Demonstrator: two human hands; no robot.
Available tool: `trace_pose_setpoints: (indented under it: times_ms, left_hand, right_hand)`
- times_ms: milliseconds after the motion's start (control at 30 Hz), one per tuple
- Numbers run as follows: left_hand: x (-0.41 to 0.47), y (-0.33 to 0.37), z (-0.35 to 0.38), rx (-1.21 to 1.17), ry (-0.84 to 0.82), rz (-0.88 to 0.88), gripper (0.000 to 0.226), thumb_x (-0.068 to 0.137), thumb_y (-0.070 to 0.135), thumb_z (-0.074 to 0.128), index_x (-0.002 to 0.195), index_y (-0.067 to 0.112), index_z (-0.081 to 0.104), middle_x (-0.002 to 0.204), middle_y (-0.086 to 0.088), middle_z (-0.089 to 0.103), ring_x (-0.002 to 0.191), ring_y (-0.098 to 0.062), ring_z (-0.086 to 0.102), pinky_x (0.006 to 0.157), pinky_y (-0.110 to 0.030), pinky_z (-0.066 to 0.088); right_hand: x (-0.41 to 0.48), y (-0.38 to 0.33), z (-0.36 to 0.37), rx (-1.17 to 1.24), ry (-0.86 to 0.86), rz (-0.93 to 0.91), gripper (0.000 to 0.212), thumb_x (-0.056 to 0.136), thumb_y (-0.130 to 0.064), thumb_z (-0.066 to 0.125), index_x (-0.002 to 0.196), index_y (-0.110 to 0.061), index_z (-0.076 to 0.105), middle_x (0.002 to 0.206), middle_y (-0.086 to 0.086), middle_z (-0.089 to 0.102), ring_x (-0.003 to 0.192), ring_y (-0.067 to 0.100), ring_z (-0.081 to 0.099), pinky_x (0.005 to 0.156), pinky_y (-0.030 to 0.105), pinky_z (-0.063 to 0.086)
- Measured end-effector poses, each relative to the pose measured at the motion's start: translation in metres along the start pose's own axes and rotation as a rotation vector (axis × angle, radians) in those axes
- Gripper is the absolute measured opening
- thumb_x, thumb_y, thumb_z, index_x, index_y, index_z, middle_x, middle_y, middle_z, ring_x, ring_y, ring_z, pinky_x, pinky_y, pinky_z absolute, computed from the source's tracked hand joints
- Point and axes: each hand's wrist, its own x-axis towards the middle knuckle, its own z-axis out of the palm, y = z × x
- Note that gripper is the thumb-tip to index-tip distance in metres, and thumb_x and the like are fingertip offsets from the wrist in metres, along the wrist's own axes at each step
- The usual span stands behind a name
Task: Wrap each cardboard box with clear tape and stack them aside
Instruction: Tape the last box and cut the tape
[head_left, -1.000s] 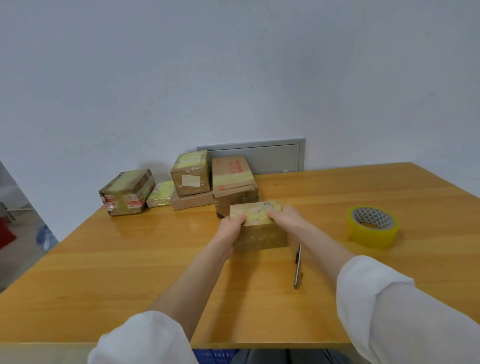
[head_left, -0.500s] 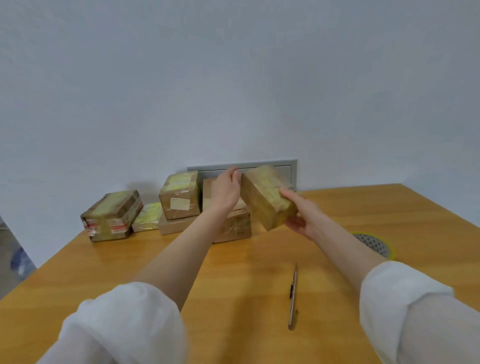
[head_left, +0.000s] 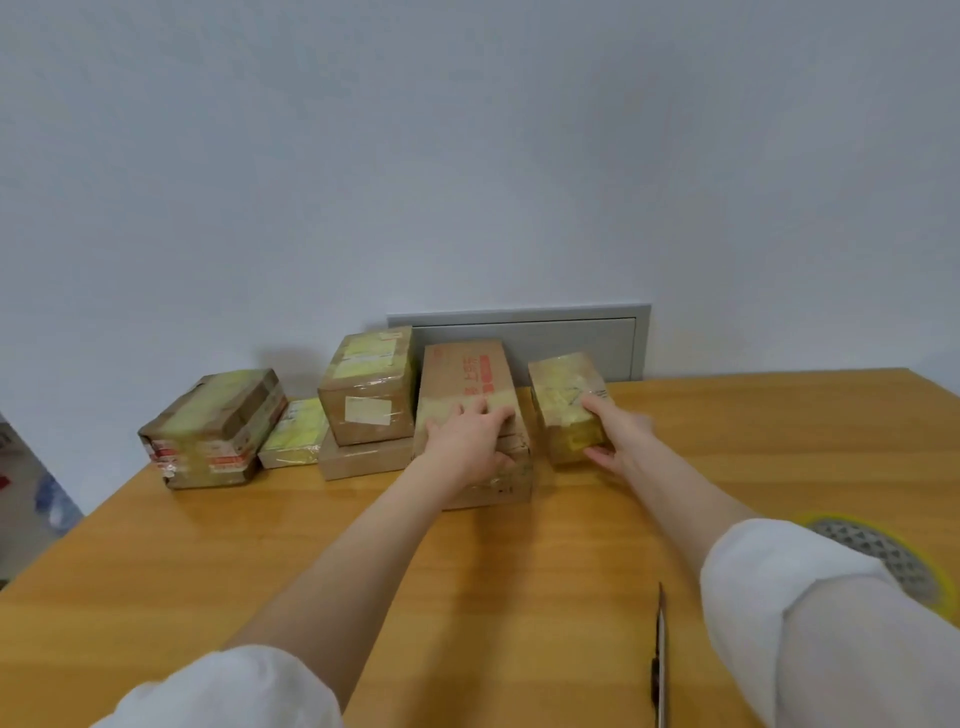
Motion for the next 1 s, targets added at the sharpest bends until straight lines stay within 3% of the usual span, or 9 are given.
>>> trace_pose_setpoints:
  times_ms: [100, 233, 367, 467, 600, 833, 1000]
  left_hand:
    - [0.003, -0.007, -0.003, 0.002, -0.035, 0.016, 0.068, 0.089, 0.036, 0.062, 0.146, 0.033, 0.026, 0.151, -0.003, 0.028, 0.136, -0.029, 0.029, 0.106, -0.058, 0.031]
    - [0.002, -0.011, -0.003, -0.014, -0.049, 0.027, 0.07, 0.088, 0.034, 0.064, 0.146, 0.032, 0.026, 0.152, -0.001, 0.027, 0.137, -0.028, 0.03, 0.107, -0.059, 0.029]
    - [-0.001, -0.008, -0.002, 0.025, -0.034, 0.028, 0.067, 0.089, 0.034, 0.062, 0.146, 0.03, 0.025, 0.152, -0.004, 0.026, 0.137, -0.029, 0.027, 0.108, -0.061, 0.026]
    - [-0.005, -0.006, -0.005, 0.023, -0.035, 0.017, 0.068, 0.089, 0.034, 0.061, 0.146, 0.029, 0.024, 0.153, -0.005, 0.025, 0.139, -0.029, 0.025, 0.109, -0.06, 0.026]
    - [-0.018, 0.003, -0.007, -0.017, -0.042, -0.04, 0.072, 0.089, 0.029, 0.061, 0.149, 0.025, 0.021, 0.153, -0.007, 0.025, 0.136, -0.03, 0.031, 0.105, -0.055, 0.036]
    - [-0.068, 0.033, -0.026, -0.27, 0.097, -0.106, 0.061, 0.092, 0.019, 0.055, 0.147, 0.016, 0.03, 0.148, -0.01, 0.035, 0.123, -0.029, 0.048, 0.097, -0.044, 0.048]
    - [-0.112, 0.05, -0.058, -0.512, 0.342, 0.058, 0.053, 0.089, 0.012, 0.057, 0.14, 0.015, 0.043, 0.142, -0.005, 0.047, 0.13, -0.02, 0.044, 0.109, -0.036, 0.036]
  right_hand:
    - [0.01, 0.009, 0.014, -0.023, -0.034, 0.007, 0.059, 0.083, -0.025, 0.075, 0.131, -0.005, 0.047, 0.125, 0.014, 0.053, 0.097, 0.029, 0.057, 0.068, 0.033, 0.055]
    - [0.013, 0.017, 0.024, -0.103, -0.035, 0.008, 0.05, 0.091, -0.031, 0.065, 0.13, -0.005, 0.048, 0.112, 0.012, 0.052, 0.093, 0.029, 0.058, 0.07, 0.033, 0.055]
    - [0.012, 0.019, 0.021, -0.197, -0.011, -0.012, 0.047, 0.091, -0.033, 0.064, 0.127, -0.005, 0.051, 0.111, 0.013, 0.058, 0.092, 0.026, 0.059, 0.06, 0.031, 0.052]
    - [0.004, 0.019, 0.015, -0.287, 0.024, -0.063, 0.049, 0.091, -0.035, 0.062, 0.128, -0.005, 0.05, 0.112, 0.011, 0.055, 0.098, 0.028, 0.055, 0.067, 0.033, 0.051]
    - [-0.019, 0.017, 0.007, -0.449, 0.123, -0.257, 0.048, 0.091, -0.032, 0.06, 0.133, -0.01, 0.049, 0.127, 0.011, 0.056, 0.106, 0.029, 0.058, 0.088, 0.041, 0.052]
    - [-0.091, 0.013, -0.003, -0.737, 0.108, -0.576, 0.031, 0.092, -0.025, 0.057, 0.123, -0.024, 0.056, 0.13, 0.006, 0.049, 0.111, 0.025, 0.053, 0.085, 0.034, 0.046]
    - [-0.165, 0.004, -0.012, -0.644, -0.024, -0.886, 0.018, 0.09, -0.021, 0.058, 0.107, -0.028, 0.061, 0.12, 0.002, 0.053, 0.11, 0.018, 0.051, 0.093, 0.033, 0.043]
